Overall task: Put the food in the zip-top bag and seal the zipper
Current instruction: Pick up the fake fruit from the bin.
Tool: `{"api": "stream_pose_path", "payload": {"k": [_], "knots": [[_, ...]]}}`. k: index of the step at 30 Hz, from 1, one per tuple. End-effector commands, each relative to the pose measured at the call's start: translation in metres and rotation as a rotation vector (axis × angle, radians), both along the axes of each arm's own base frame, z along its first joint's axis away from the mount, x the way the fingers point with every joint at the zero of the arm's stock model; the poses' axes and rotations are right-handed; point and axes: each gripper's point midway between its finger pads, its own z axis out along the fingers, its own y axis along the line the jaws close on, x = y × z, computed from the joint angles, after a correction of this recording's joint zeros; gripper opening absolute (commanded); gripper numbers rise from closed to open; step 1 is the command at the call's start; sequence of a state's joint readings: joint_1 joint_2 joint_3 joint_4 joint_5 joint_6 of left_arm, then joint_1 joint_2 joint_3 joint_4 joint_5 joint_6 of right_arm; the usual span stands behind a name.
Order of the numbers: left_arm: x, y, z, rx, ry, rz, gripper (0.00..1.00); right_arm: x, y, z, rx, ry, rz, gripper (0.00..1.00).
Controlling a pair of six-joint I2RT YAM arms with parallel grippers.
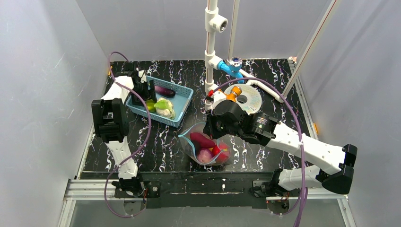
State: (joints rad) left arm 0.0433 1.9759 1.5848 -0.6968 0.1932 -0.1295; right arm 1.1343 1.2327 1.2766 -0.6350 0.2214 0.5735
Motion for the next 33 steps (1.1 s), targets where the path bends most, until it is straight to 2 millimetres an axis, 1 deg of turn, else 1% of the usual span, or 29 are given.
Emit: {"api": "stream_pose_path", "payload": {"k": [1, 5, 7, 9, 10, 14, 18, 21, 25, 27, 29, 31, 33], "knots": [[-0.009, -0.013, -0.008, -0.057, 0.066, -0.026, 0.76, 0.002, 0.006, 0.015, 0.069, -0.02, -0.001, 0.01], [-0.011, -0.01, -0.015, -0.027, 0.09, -0.031, 0.75, 0.002, 0.006, 0.014, 0.069, -0.02, -0.002, 0.01], [-0.012, -0.009, -0.017, -0.023, 0.098, -0.031, 0.71, 0.002, 0.007, 0.015, 0.072, -0.021, -0.001, 0.01], [-0.011, -0.009, -0.014, -0.021, 0.089, -0.032, 0.64, 0.002, 0.007, 0.015, 0.072, -0.021, -0.001, 0.01], [-0.011, -0.009, -0.013, -0.019, 0.086, -0.033, 0.59, 0.001, 0.007, 0.015, 0.072, -0.021, 0.0, 0.01], [-0.007, -0.005, 0.002, 0.005, 0.021, -0.026, 0.39, 0.003, 0.007, 0.013, 0.068, -0.023, -0.005, 0.01], [-0.001, -0.002, 0.029, 0.025, -0.091, -0.014, 0.3, 0.004, 0.01, 0.015, 0.07, -0.021, -0.002, 0.01], [-0.001, 0.003, 0.052, 0.047, -0.163, 0.0, 0.25, 0.004, 0.015, 0.019, 0.08, -0.019, 0.004, 0.01], [-0.008, 0.007, 0.081, 0.071, -0.26, 0.022, 0.19, 0.006, 0.019, 0.028, 0.094, -0.028, 0.003, 0.01], [-0.015, 0.008, 0.098, 0.076, -0.295, 0.035, 0.18, 0.008, 0.02, 0.033, 0.107, -0.027, -0.009, 0.01], [-0.025, 0.006, 0.124, 0.066, -0.345, 0.043, 0.17, 0.009, 0.023, 0.036, 0.131, -0.018, -0.028, 0.01], [-0.038, 0.004, 0.148, 0.052, -0.375, 0.048, 0.16, 0.011, 0.027, 0.04, 0.158, -0.008, -0.045, 0.01], [-0.059, -0.007, 0.173, -0.006, -0.406, 0.041, 0.16, 0.014, 0.031, 0.043, 0.178, 0.0, -0.07, 0.01]]}}
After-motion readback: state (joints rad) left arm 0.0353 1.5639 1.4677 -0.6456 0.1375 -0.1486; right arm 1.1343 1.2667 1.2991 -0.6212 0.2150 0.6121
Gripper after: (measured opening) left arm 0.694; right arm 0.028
